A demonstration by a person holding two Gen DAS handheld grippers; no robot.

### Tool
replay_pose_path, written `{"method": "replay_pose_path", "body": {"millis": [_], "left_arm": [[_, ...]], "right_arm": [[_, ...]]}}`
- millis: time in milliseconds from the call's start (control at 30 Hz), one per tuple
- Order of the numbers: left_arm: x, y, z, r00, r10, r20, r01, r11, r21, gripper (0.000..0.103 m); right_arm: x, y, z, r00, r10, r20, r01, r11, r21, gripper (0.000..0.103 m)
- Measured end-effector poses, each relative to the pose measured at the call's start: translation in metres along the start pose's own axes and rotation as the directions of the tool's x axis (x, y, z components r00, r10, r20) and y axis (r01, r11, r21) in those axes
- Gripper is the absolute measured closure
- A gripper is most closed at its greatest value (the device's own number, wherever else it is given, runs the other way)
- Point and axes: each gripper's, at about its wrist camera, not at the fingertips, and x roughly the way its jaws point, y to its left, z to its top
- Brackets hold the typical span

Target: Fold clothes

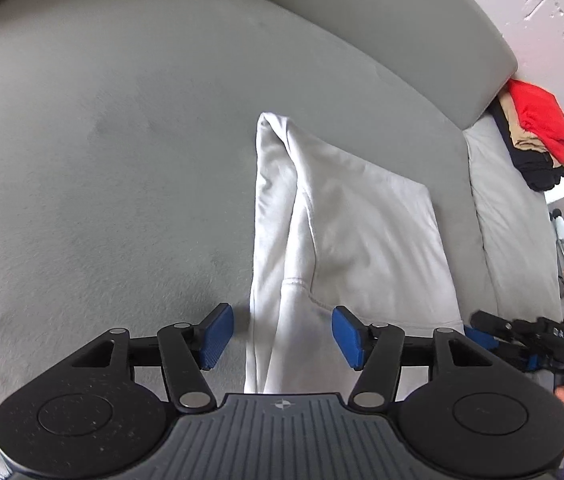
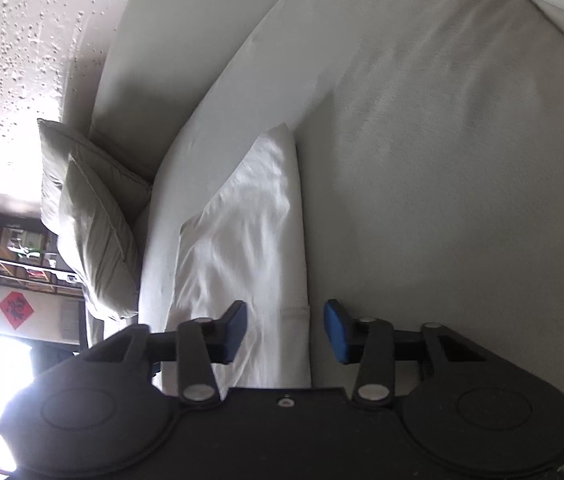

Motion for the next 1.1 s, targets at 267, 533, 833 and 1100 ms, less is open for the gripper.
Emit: {"method": "replay_pose_path", "body": {"millis": [267, 533, 833, 1100], "left_arm": [[0.023, 0.002, 0.025, 0.999, -0.049, -0.011, 0.049, 0.999, -0.014, 0.048], [0.047, -0.017, 0.045, 0.999, -0.047, -0.008, 0.047, 0.999, -0.007, 0.055], [0.001, -0.141, 0.001, 0.937, 0.262, 0.23, -0.334, 0.867, 0.369, 0.097], [-0.106, -0.264, -0.068, 0.795, 0.023, 0.606, -0.383, 0.794, 0.472, 0.097]], "right_arm": [[0.031, 0.007, 0.025, 1.0, -0.008, -0.026, 0.008, 1.0, 0.006, 0.066], [0.057, -0.004, 0.041, 0.997, 0.069, 0.019, -0.07, 0.997, 0.029, 0.092], [0.021, 0.097, -0.009, 0.958, -0.161, 0.238, 0.26, 0.838, -0.479, 0.099], [-0.13, 0.15, -0.051, 0.834, -0.002, 0.552, 0.355, 0.768, -0.533, 0.099]]}}
